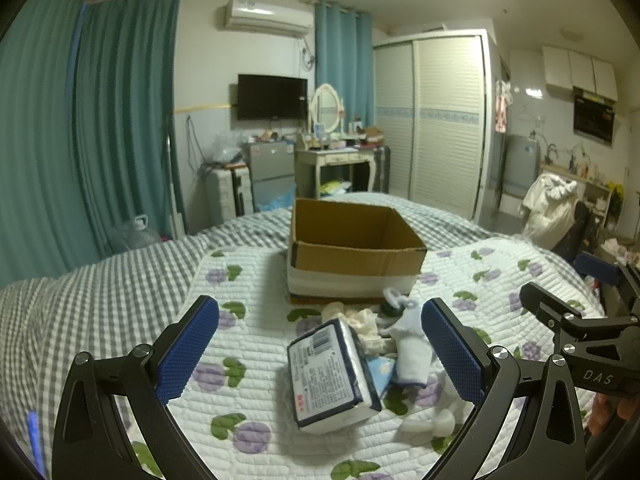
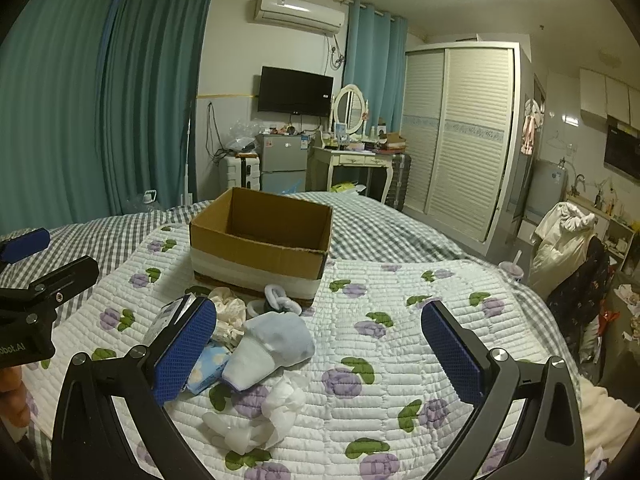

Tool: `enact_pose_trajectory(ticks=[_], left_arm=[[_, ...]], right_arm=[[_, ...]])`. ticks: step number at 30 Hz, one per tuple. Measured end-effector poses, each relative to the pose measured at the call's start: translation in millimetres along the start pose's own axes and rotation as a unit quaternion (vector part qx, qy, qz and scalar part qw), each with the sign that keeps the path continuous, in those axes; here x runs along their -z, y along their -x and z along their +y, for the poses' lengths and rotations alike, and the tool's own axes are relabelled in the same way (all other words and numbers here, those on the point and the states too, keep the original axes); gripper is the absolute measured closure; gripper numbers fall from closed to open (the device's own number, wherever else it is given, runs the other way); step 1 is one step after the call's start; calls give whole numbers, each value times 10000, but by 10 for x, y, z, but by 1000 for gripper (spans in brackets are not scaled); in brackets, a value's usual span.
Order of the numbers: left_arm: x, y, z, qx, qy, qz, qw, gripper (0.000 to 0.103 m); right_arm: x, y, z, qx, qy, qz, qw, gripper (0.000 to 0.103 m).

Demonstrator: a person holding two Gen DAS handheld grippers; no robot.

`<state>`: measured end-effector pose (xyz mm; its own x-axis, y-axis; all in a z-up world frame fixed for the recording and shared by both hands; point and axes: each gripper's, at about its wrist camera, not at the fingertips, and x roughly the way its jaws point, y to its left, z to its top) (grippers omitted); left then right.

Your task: Organize soft objects

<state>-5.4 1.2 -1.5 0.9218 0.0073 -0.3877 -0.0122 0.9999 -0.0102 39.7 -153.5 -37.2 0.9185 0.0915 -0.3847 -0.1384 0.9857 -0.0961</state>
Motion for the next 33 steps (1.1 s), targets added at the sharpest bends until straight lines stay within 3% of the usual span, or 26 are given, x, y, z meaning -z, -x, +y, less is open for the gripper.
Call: enact_pose_trajectory(ticks=[9,16,24,27,29,30,33], left_arm=[[145,88,72,14,67,203,9998,0],[569,-284,90,34,90,952,9954,0],[755,-647,-1,167,112,1469,9890,1],[765,-803,-16,243,209,1572,9870,1],[771,-915,-7,275,289,1638,9857,1],[778,-955,14,282,315,1647,9854,2],[804,-1104,65,330,445,1733,9833,4]], right_arm=[[52,143,86,118,432,43,9990,0],[479,-303,153,-161,406,817,9957,0],[883,-894,133,-306,93,1568,9871,12],[915,-1052,161,-332,112,1716,9845,28],[957,-1159,156,-396,68,1850,9819,55],[977,-1196,143,-503,-14,1909,9803,62],[1003,-1219,95,-586,-179,1882,9802,66]])
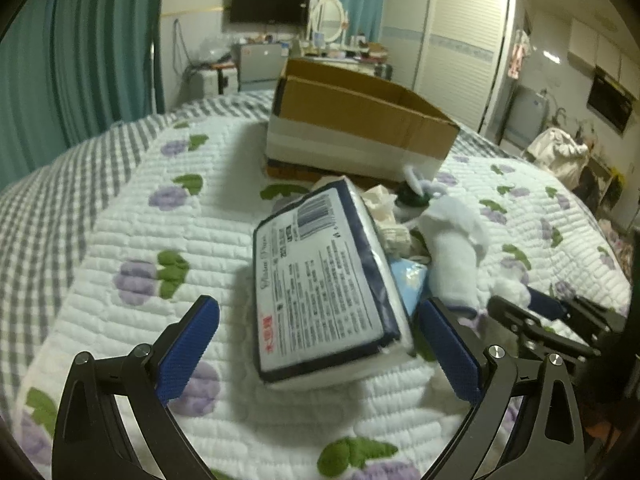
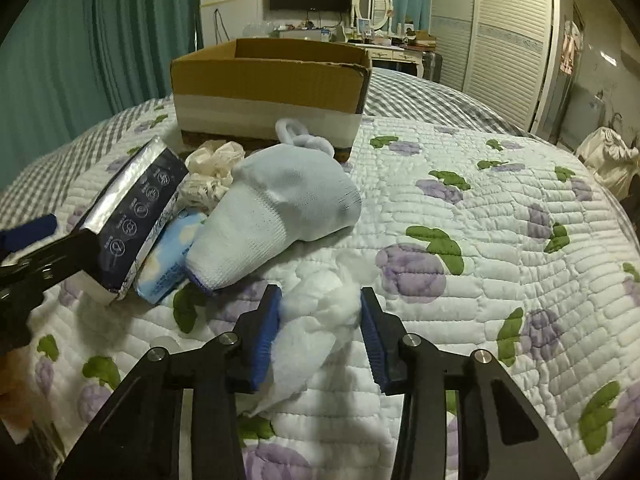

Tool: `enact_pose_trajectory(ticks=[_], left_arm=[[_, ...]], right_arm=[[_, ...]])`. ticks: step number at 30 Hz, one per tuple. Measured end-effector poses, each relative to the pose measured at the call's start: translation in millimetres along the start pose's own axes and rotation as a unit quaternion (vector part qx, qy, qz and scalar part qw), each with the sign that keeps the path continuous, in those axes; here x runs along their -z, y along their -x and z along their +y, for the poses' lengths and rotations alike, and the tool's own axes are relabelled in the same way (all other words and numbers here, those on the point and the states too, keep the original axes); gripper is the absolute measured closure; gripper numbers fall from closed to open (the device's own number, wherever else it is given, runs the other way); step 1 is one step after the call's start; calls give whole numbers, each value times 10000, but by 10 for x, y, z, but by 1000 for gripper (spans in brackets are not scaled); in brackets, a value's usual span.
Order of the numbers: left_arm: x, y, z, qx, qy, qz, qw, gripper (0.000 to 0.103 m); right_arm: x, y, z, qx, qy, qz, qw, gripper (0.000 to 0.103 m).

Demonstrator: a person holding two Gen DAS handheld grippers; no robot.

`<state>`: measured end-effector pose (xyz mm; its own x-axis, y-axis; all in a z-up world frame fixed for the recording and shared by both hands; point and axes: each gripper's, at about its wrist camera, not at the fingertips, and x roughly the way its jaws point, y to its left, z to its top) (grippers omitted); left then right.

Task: Organize soft objects
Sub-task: 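Grasp the white-and-navy tissue pack with the left tool while the right tool grasps a white cloth, then carry both held items over the cardboard box and open both tools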

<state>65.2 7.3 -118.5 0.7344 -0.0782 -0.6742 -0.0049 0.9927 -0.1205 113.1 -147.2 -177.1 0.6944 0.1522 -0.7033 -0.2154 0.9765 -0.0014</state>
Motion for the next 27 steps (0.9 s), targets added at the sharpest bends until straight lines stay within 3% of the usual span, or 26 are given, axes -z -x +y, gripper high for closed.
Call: enact_pose_trajectory(ticks=[6,9,20,27], left_arm=[[47,-324,119,270,378,419,9980,5],[88,-374,115,306,399,529,9973,16],[82,158,25,77,-87,7,9999,20],[-213,673,-33,238,-148,-343,9990,20]], right_arm=[[-35,22,10,66,84,-86,9999,66],[-37,23,-7,-3,34,-82,10000,66],[-71,410,-16,-18,32,-413,9991,68],[-303,967,8,-224,149,-883,9957,69]])
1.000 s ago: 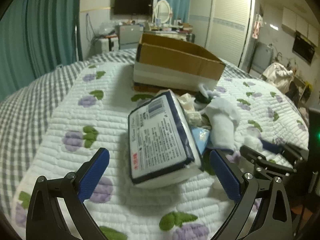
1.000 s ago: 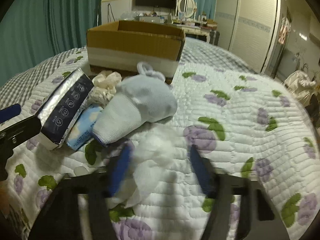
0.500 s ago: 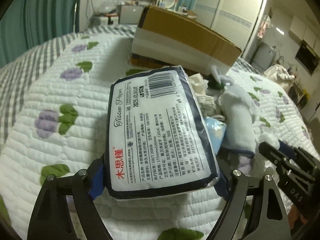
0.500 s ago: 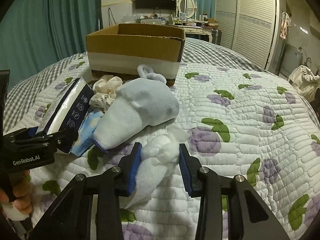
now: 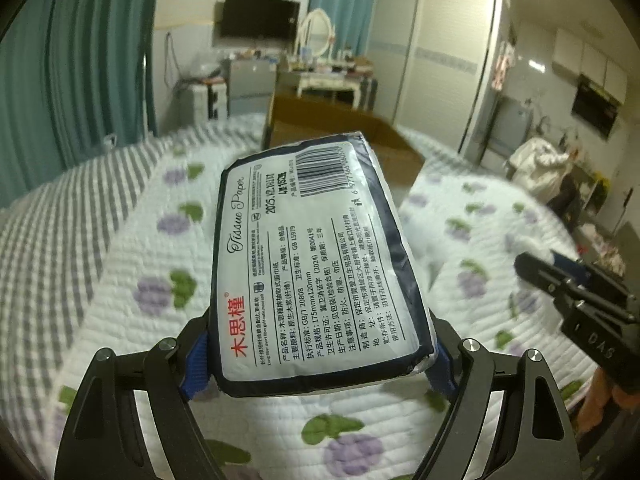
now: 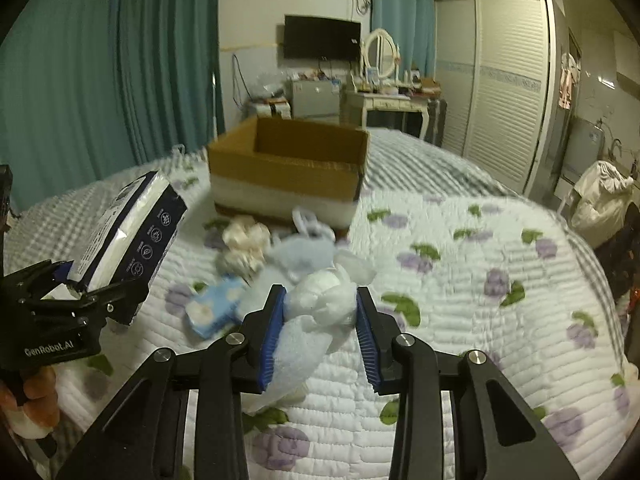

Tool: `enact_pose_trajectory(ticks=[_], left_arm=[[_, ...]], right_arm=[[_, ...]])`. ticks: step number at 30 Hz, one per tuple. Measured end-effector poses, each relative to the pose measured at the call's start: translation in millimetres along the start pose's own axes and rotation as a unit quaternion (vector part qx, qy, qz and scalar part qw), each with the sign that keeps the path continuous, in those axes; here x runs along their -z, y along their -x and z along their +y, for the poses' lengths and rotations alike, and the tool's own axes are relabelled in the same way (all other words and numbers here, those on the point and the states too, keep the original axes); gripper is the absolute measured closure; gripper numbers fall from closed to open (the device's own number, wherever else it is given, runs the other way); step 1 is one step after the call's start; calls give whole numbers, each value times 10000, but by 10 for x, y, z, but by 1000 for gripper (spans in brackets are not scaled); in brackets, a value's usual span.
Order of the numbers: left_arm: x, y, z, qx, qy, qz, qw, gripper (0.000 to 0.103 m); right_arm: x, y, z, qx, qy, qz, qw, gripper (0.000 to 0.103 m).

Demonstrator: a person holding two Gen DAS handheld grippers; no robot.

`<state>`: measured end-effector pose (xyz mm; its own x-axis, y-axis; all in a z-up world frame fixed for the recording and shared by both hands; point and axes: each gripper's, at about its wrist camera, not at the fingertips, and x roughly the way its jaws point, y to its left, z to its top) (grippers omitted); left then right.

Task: Organize soft objects
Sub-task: 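Carry both held items over the cardboard box and open both tools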

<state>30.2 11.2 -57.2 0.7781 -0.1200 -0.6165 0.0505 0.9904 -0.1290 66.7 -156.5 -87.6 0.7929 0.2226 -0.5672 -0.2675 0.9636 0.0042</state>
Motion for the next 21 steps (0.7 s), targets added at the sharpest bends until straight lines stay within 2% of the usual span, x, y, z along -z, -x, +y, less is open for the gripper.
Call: enact_pose_trajectory(ticks=[6,11,15,18,21], left_arm=[[-445,186,-113,-53,-324,-343,9989,20],[-907,46,-172,-132,-571,-549,9968,20],[-1262,-253,-148,-206,-586,-578,9964,20],[-1499,-563,-138,-285,-594,-534,9964,20],[-1661,-923,-134,-407,-615,-441,9963,20]], right_arm=[[-449,267,-65,-310,98,-336,9989,70],[-1002,253,-123,-431,348,-562,9969,70],[-1488,1,-148,-610,472,-663,9948,70],[-1801,-364,-145,-659,573,-671,9939,70],[-1976,-759,-157,-706,591,-612,9939,70]])
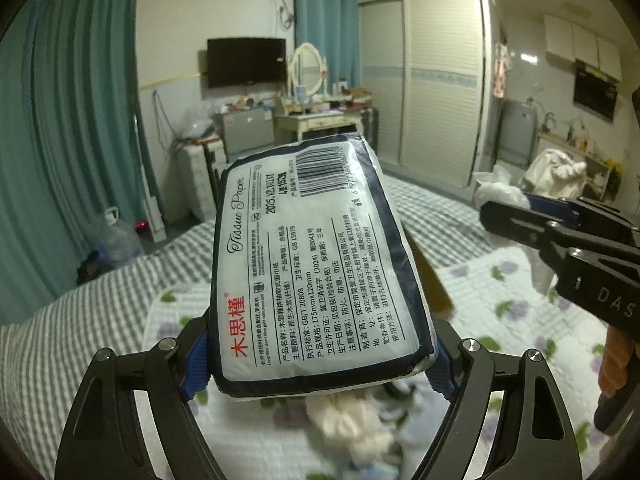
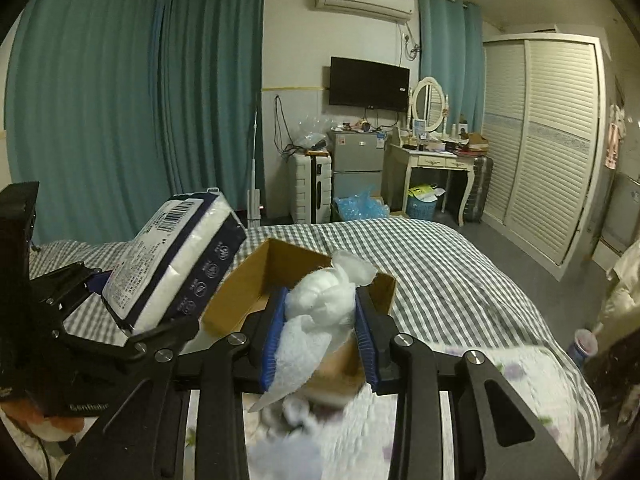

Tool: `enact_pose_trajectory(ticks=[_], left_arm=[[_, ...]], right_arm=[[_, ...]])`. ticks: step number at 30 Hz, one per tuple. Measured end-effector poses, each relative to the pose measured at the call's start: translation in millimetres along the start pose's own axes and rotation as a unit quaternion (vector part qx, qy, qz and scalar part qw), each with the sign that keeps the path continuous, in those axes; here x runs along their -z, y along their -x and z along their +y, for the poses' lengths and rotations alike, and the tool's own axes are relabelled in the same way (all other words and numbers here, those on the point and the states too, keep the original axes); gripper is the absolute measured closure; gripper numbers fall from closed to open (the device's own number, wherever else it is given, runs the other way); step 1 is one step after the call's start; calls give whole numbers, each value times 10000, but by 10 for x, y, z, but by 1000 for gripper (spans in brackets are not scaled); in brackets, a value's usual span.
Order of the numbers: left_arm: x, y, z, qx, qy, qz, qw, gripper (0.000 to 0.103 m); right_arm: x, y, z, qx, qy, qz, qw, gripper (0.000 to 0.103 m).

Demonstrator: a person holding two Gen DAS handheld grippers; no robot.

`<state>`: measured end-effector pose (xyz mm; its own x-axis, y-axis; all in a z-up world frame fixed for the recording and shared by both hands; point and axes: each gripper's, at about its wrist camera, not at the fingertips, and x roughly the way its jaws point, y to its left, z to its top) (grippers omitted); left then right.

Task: Organize soft objects
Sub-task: 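Carry both held items over the cardboard box and open both tools, then move both open tools back toward the pile of soft items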

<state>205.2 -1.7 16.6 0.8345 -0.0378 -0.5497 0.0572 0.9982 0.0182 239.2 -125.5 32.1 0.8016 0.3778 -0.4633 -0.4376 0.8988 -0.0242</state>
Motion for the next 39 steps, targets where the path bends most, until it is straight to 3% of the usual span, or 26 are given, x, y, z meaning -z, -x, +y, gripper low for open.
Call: enact_pose_trajectory(ticks=[8,15,16,17,19,25,30,32,35,39], left_arm=[[-26,-872,37,-226,-176,253,9993,19],[25,-1010,-27,-344,-369,141,9986,15],[31,-1005,-37,-429,-403,120,9982,11],[35,-992,-54,-479,-411,95,9980,11],[26,-936,-28,-463,-346,61,9983,11],[-139,-449,19,-383,-174,-23,9991,11],[-323,317,59,-344,-139,-345,9987,11],[-337,706,80,-348,-155,-519,9979,11],[-279,1147,113,-301,-139,-674,9972,11],[-51,1639,120,-203,-207,-772,9966,11]], right_arm=[[66,-1099,-356,-214,-273,417,9985,70],[159,-1586,-547,-225,-442,646,9967,68],[142,-1598,-558,-194,-481,605,9968,62],[153,-1576,-586,-185,-517,581,9968,50],[162,-1471,-613,-127,-585,531,9968,36],[19,-892,-552,82,-497,270,9984,26],[-258,-52,-426,312,-461,34,9984,23],[-371,309,-352,419,-402,-40,9983,16],[-472,839,-227,551,-299,-123,9980,10],[-401,1361,3,693,-99,-96,9975,9]])
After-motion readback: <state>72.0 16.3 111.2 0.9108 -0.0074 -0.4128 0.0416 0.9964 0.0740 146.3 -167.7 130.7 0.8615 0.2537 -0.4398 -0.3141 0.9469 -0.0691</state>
